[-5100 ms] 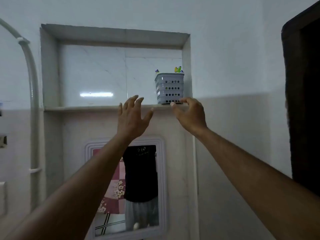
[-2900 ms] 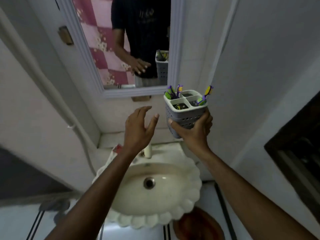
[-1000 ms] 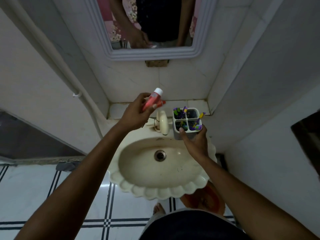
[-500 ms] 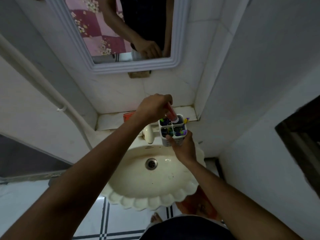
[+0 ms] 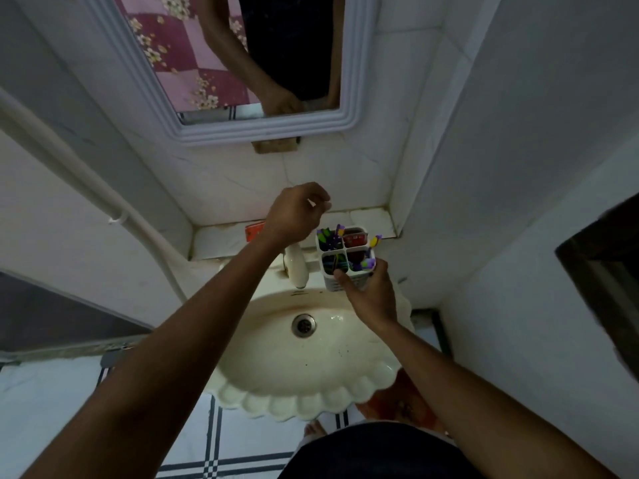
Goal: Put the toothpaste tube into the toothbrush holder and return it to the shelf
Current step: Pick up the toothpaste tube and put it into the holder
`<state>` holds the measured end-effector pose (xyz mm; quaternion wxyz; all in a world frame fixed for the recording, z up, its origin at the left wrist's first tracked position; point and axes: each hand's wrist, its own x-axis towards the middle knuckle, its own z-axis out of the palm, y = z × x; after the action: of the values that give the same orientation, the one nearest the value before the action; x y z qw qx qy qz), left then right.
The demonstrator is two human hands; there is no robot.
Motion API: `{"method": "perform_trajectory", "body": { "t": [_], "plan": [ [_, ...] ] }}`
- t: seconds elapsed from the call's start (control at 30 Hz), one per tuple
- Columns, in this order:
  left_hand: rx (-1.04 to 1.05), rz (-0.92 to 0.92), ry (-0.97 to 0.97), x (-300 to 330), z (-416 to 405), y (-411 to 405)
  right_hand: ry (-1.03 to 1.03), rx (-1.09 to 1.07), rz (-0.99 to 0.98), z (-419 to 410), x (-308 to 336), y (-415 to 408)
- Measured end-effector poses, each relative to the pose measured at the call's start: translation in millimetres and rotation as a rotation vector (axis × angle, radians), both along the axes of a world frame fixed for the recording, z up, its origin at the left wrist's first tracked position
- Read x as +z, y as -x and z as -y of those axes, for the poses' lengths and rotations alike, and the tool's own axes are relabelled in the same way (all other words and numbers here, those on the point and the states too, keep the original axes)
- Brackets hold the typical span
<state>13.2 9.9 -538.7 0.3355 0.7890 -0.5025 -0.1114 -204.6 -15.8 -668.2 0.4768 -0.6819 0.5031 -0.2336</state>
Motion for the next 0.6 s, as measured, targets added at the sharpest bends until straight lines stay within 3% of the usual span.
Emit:
{"method": "perform_trajectory", "body": {
  "t": [0.43,0.6],
  "plan": [
    [0.267,-0.099,-0.109,-77.7,-68.6,-74.7,0.037,-0.06,0.052,-4.5,-17.2,-7.2],
    [0.212,0.037,-0.262,-95.3,-67.8,-99.1,0.048,-0.076,0.061,-7.2,-21.6,-12.9]
  ]
}}
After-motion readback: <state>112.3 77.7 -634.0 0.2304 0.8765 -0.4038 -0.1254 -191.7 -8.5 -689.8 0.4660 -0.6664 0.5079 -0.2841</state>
